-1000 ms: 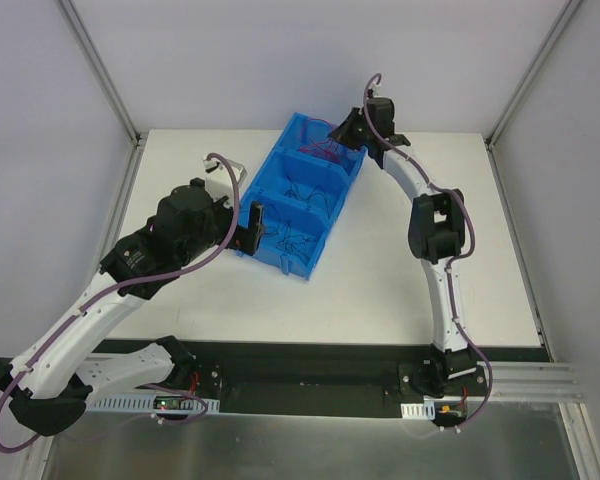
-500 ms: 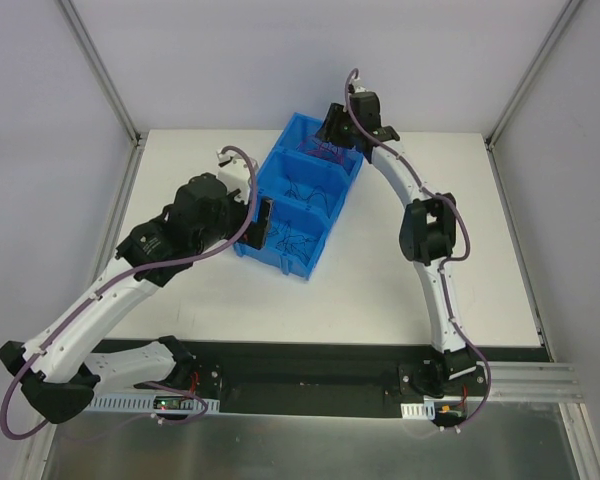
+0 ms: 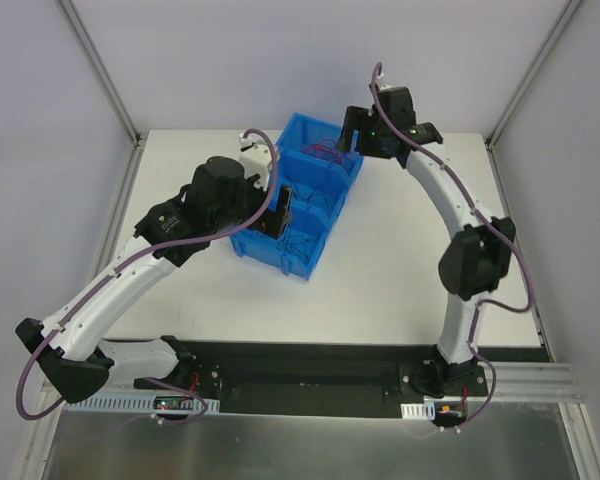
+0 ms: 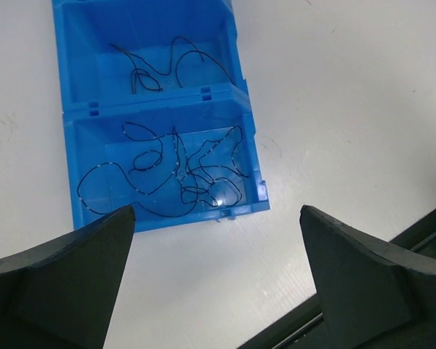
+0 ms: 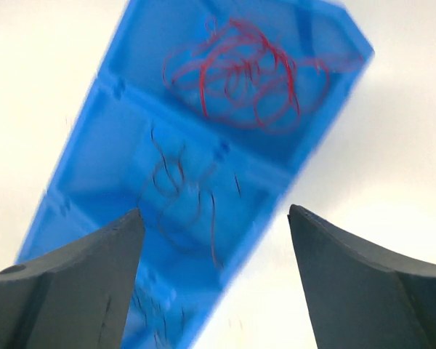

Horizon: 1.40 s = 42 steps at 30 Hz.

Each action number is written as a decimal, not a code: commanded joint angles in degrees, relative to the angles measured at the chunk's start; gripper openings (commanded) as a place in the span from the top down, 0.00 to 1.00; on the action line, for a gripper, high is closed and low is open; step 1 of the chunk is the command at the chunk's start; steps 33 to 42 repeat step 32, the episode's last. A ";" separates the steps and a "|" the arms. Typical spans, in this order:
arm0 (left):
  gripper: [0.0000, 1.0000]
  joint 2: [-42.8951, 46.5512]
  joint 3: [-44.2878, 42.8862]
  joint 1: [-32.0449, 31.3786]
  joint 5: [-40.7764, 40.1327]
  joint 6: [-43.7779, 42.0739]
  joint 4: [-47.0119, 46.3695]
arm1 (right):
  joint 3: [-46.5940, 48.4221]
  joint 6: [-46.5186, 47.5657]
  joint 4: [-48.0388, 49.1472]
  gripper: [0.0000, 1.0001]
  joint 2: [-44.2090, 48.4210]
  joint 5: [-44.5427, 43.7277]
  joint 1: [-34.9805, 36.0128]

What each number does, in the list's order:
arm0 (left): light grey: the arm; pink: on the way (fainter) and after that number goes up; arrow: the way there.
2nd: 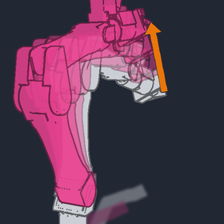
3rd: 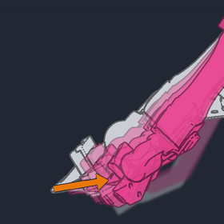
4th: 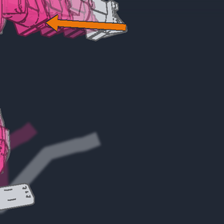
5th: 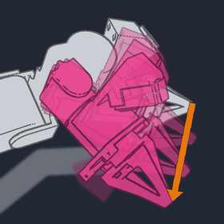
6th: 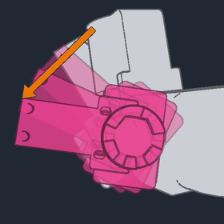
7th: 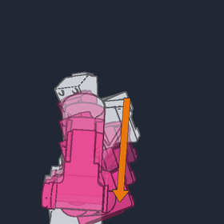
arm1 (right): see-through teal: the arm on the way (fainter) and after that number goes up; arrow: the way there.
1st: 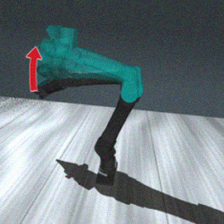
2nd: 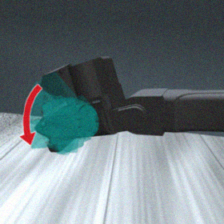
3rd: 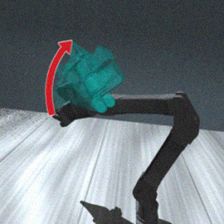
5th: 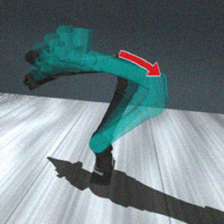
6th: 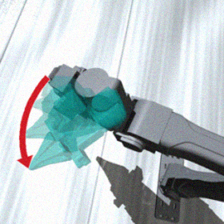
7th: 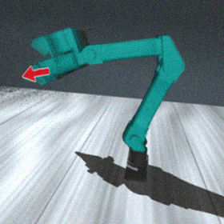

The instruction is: Untangle the cables

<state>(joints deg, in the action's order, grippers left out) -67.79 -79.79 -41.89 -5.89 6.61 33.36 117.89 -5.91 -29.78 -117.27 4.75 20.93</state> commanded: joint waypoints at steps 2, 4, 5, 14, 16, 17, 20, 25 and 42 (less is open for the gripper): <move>0.02 0.82 -0.02 0.58 2.55 3.05 -3.92 | -18.88 4.15 -4.49 0.15 19.77 -2.28 0.34; 0.01 0.73 -0.63 0.58 2.72 3.84 -4.62 | -25.21 4.07 -6.60 0.15 26.37 -4.39 0.34; 0.01 0.73 -0.81 0.58 3.07 4.11 -5.15 | -28.73 4.24 -7.65 0.14 29.61 -6.84 0.52; 0.01 1.26 1.39 0.67 9.39 5.25 -17.61 | -53.80 4.33 -9.86 0.10 61.08 -18.45 0.78; 0.01 1.43 2.26 0.58 11.24 6.04 -21.48 | -55.74 4.42 -9.77 0.09 66.97 -20.21 0.69; 0.01 1.34 2.44 0.58 11.25 6.74 -23.07 | -56.18 4.42 -9.86 0.09 69.87 -21.27 0.69; 0.01 1.52 2.10 0.58 10.12 7.36 -26.41 | -55.92 3.54 -10.47 0.07 76.03 -23.21 0.78; 0.01 4.94 3.93 0.58 2.21 6.57 -31.15 | -54.26 1.08 -10.21 0.00 81.41 -22.42 0.69; 0.01 11.09 7.46 0.67 -7.29 0.17 -38.63 | -40.83 -3.24 -16.18 0.04 74.74 -22.17 0.69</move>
